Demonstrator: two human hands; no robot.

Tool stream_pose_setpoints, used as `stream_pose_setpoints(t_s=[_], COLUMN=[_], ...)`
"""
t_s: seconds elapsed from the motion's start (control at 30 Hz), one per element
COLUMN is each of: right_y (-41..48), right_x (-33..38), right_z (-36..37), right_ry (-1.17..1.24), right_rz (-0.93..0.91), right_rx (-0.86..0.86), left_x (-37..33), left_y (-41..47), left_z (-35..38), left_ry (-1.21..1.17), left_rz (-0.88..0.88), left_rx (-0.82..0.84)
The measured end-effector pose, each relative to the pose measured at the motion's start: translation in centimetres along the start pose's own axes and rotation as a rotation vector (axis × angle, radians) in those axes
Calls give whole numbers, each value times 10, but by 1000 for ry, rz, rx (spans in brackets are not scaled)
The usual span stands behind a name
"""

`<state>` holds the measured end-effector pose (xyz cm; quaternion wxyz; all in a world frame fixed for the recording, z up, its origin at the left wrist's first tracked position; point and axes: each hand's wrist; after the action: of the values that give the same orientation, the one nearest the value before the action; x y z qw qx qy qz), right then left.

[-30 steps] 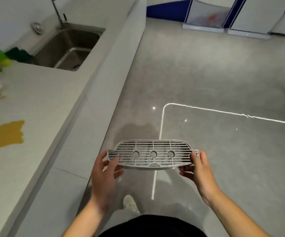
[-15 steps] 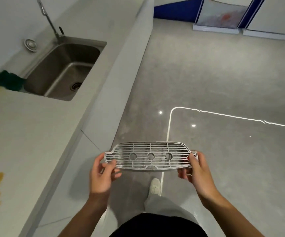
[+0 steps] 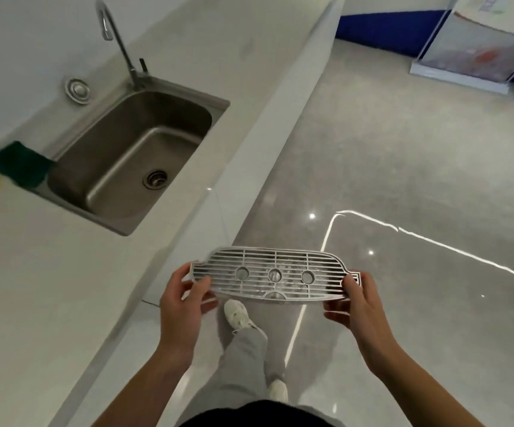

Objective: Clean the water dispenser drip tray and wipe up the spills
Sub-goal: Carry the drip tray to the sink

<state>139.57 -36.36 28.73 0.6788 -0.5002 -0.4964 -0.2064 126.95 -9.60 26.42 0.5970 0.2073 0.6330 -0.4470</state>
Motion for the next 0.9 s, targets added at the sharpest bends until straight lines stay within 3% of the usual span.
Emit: stream_pose_setpoints(t_s=[0.43, 0.67, 0.9], right_y=[224, 337, 472], right_x=[131, 185, 245], right_z=[38, 74, 116], right_ry=[-83, -161, -267], right_rz=[-14, 2, 30], right_rx=[60, 204, 476], left_x=[-67, -87, -105], left_y=[210, 284, 354], left_z=[-8, -25, -25], left_ry=[-93, -144, -255], left_rz=[14, -27, -39], left_rx=[-84, -262, -527])
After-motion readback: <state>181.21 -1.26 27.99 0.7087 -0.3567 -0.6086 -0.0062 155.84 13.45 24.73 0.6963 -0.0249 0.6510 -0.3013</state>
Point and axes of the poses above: each hand's wrist, its own y-axis towards the middle knuckle, its own z-axis out of the palm, x = y × z, and after that the axes turned 15 degrees about x, right-handed
